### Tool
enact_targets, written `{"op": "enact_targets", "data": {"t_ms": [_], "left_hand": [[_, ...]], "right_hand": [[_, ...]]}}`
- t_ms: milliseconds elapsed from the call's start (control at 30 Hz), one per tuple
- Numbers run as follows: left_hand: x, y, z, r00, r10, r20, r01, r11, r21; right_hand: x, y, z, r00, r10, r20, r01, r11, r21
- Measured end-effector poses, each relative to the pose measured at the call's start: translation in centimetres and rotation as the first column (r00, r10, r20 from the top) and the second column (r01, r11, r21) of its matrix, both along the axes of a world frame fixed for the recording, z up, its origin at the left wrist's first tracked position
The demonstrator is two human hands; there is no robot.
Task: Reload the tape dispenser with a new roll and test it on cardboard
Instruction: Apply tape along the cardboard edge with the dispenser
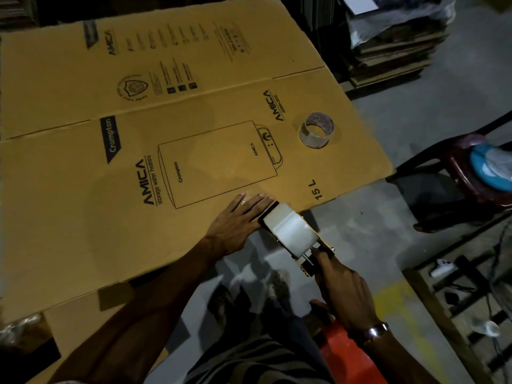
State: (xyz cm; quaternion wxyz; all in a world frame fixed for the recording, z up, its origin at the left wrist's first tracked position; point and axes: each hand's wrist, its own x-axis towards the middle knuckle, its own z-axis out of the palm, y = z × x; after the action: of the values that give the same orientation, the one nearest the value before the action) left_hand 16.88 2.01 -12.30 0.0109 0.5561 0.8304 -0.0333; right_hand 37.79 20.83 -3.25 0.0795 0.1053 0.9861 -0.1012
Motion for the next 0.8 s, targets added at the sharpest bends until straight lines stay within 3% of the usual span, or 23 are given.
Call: {"op": "enact_targets", "data": {"t_ms": [300,633,800], "left_hand": [[0.2,0.2,0.0,1.000,0.020,-0.003,-0.020,0.999,-0.030],[0.9,0.2,1.4,0.999,0.038,0.020,-0.036,0.994,-0.101],[1.1,0.4,1.1,0.995,0.057,0.078,-0.052,0.996,-0.072]], "right_hand": [[-0.7,-0.2,1.7,0.995,-0.084,0.045,0.090,0.979,-0.180],[-2.7,-1.3,4.0,0.987,-0.041,0.154,0.040,0.999,0.013],[-1.9,-1.4,2.3,0.992,-0.079,0.103,0.081,0.997,-0.015]]}}
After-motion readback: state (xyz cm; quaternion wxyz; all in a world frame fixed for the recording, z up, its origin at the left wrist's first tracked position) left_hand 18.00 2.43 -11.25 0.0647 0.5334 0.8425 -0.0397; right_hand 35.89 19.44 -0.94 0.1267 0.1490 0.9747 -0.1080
